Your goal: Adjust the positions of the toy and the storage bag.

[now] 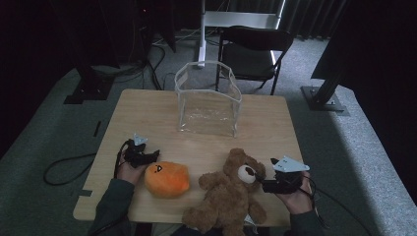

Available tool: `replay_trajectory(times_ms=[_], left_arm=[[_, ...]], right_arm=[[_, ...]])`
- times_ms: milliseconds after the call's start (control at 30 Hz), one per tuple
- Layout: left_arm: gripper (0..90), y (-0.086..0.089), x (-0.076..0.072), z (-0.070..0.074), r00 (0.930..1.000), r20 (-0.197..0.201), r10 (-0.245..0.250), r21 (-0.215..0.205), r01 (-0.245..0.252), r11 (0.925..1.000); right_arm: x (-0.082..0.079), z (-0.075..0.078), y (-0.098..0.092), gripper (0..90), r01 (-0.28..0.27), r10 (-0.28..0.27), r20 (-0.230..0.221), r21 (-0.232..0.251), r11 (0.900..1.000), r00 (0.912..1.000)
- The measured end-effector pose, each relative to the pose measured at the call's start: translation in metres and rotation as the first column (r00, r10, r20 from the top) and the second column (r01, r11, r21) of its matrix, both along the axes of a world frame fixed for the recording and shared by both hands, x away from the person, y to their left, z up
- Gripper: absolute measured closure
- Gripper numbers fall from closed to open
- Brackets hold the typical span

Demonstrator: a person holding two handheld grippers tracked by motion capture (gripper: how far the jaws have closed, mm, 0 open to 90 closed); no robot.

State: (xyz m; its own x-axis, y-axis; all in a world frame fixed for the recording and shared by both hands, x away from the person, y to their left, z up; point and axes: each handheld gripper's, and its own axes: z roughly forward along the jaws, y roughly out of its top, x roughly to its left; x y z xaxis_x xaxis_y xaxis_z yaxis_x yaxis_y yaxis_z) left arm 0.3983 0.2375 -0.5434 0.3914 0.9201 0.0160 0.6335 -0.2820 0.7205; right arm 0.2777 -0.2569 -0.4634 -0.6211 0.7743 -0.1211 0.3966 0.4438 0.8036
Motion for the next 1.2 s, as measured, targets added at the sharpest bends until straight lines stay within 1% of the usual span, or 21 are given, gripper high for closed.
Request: replay_trajectory(times_ms=[67, 200, 267, 300, 400, 467, 500, 567, 667, 767, 833, 1033, 1200], left_arm=[[27.5, 0.0, 0.0, 0.0, 1.0, 0.0, 0.0, 0.0, 0.0, 1.0], [27.5, 0.0, 0.0, 0.0, 1.0, 0.0, 0.0, 0.0, 0.0, 1.0], [27.5, 0.0, 0.0, 0.0, 1.0, 0.0, 0.0, 0.0, 0.0, 1.0], [27.5, 0.0, 0.0, 0.0, 1.0, 0.0, 0.0, 0.0, 0.0, 1.0], [27.5, 0.0, 0.0, 0.0, 1.0, 0.0, 0.0, 0.0, 0.0, 1.0], [27.5, 0.0, 0.0, 0.0, 1.0, 0.0, 0.0, 0.0, 0.0, 1.0], [27.5, 0.0, 0.0, 0.0, 1.0, -0.001, 0.0, 0.0, 0.0, 1.0], [27.5, 0.0, 0.0, 0.0, 1.0, 0.0, 0.0, 0.0, 0.0, 1.0], [27.5, 0.0, 0.0, 0.0, 1.0, 0.0, 0.0, 0.0, 0.0, 1.0], [27.5, 0.0, 0.0, 0.0, 1.0, 0.0, 0.0, 0.0, 0.0, 1.0], [27.5, 0.0, 0.0, 0.0, 1.0, 0.0, 0.0, 0.0, 0.0, 1.0], [27.5, 0.0, 0.0, 0.0, 1.0, 0.0, 0.0, 0.0, 0.0, 1.0], [27.5, 0.0, 0.0, 0.0, 1.0, 0.0, 0.0, 0.0, 0.0, 1.0]], right_arm=[[-0.004, -0.002, 0.001, 18.0, -0.009, 0.009, -0.004, 0.01, 1.0, 0.9999], [-0.01, -0.007, 0.008, 18.0, -0.036, 0.037, -0.022, 0.009, 0.999, 0.9991], [-0.01, -0.011, 0.012, 19.0, -0.05, 0.05, -0.029, -0.002, 0.999, 0.9983], [-0.01, -0.013, 0.015, 20.0, -0.05, 0.05, -0.023, -0.002, 0.999, 0.9985], [-0.005, -0.014, 0.017, 22.7, -0.057, 0.057, -0.027, 0.005, 0.998, 0.998], [-0.003, -0.015, 0.018, 23.3, -0.064, 0.064, -0.03, 0.001, 0.998, 0.9975], [0.001, -0.015, 0.019, 24.1, -0.064, 0.064, -0.028, -0.019, 0.998, 0.9976], [0.005, -0.015, 0.02, 26.9, -0.074, 0.073, -0.024, -0.025, 0.997, 0.9971], [0.012, -0.015, 0.023, 32.6, -0.073, 0.073, -0.017, -0.043, 0.996, 0.9972], [0.022, -0.015, 0.026, 36.3, -0.063, 0.062, -0.016, -0.059, 0.996, 0.998], [0.03, -0.014, 0.03, 37.0, -0.055, 0.054, -0.015, -0.071, 0.996, 0.9984], [0.058, -0.01, 0.047, 38.0, -0.076, 0.075, -0.01, -0.099, 0.992, 0.9971], [0.082, -0.008, 0.063, 38.3, -0.087, 0.085, -0.027, -0.106, 0.991, 0.996]])
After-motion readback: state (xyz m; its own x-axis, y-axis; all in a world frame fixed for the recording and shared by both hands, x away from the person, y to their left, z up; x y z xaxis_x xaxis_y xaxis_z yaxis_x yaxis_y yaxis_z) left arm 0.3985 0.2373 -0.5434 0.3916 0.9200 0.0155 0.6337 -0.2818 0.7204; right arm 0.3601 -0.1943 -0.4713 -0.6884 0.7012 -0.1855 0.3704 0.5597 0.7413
